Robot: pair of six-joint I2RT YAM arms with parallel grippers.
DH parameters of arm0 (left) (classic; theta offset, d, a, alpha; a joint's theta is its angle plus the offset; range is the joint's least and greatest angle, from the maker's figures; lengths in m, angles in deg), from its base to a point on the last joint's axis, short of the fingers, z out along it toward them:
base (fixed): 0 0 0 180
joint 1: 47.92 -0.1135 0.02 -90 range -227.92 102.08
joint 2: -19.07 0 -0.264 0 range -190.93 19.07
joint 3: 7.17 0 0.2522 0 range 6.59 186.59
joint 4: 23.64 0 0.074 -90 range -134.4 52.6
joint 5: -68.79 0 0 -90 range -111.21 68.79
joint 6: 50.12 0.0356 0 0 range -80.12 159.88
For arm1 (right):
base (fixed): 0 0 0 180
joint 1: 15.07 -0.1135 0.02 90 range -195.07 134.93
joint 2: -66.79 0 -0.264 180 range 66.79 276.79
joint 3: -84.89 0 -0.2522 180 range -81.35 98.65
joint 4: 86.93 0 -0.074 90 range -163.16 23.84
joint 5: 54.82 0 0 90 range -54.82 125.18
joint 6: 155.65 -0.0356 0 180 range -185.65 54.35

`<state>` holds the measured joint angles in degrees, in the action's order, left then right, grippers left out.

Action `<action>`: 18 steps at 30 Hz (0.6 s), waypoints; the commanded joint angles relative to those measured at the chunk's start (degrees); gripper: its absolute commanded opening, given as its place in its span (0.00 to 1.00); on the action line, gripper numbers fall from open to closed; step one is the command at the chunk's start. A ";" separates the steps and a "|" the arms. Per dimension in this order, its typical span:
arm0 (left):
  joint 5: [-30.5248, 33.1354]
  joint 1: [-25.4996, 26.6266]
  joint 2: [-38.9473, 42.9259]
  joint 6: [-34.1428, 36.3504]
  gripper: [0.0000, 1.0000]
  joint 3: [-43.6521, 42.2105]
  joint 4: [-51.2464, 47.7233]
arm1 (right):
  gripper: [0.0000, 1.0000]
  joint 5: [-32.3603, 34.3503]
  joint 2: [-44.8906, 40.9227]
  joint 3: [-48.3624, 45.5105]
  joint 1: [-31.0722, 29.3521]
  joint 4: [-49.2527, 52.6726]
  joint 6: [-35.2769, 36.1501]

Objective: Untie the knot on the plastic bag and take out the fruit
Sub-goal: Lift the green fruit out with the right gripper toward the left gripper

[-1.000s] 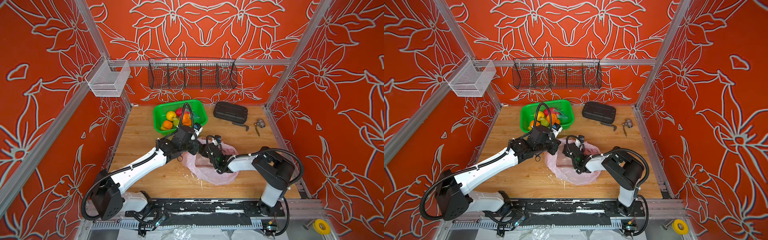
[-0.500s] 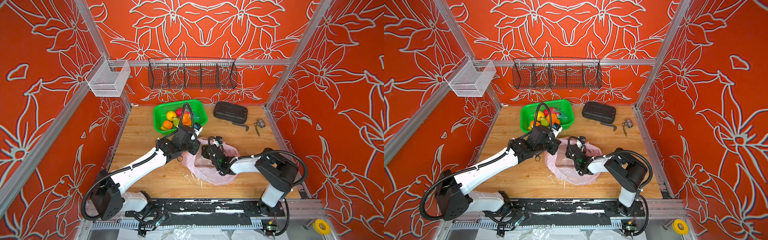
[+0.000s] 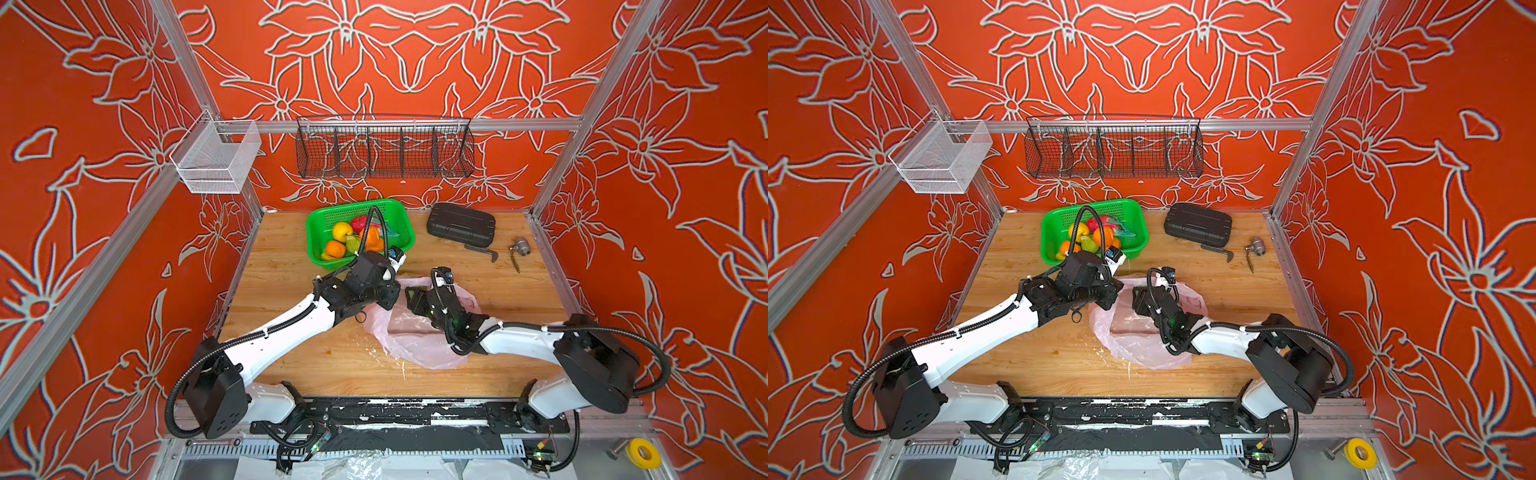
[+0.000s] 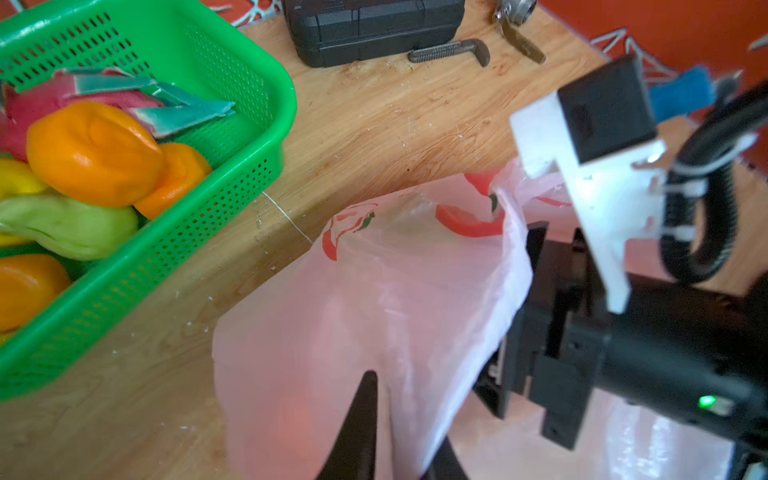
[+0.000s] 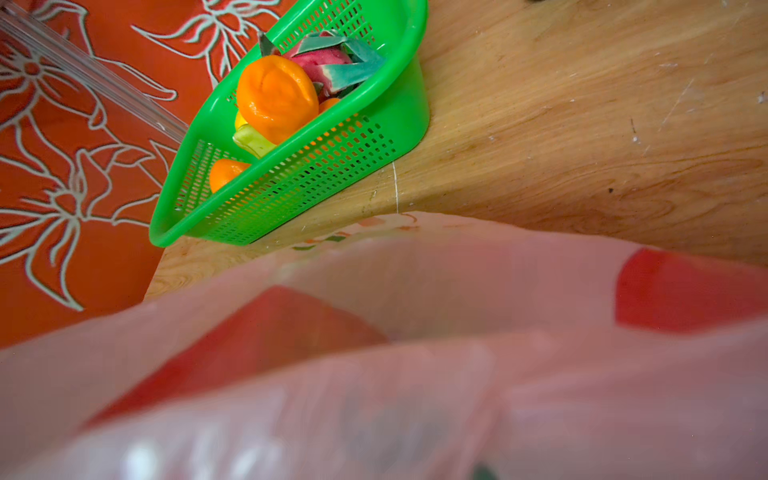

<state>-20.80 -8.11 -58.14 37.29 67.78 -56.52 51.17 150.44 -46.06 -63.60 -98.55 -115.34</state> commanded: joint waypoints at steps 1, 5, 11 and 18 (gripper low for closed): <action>0.26 0.34 -0.42 0.31 0.28 1.65 1.13 | 0.55 -2.84 -4.07 -2.42 -0.29 3.68 1.64; -0.97 0.35 0.04 0.04 0.35 1.83 1.78 | 0.55 -3.60 -10.88 -4.70 -0.30 7.63 2.74; -3.98 0.35 2.11 -1.30 0.45 1.62 2.73 | 0.54 -4.43 -20.19 -4.04 -0.25 15.94 7.53; -5.96 0.33 5.13 -2.50 0.48 1.56 3.18 | 0.54 -4.12 -29.23 -3.80 -0.20 19.76 9.56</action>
<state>-25.00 -8.09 -55.08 35.54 68.33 -54.75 47.13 123.76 -50.59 -63.60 -82.05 -107.82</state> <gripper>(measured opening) 0.482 0.618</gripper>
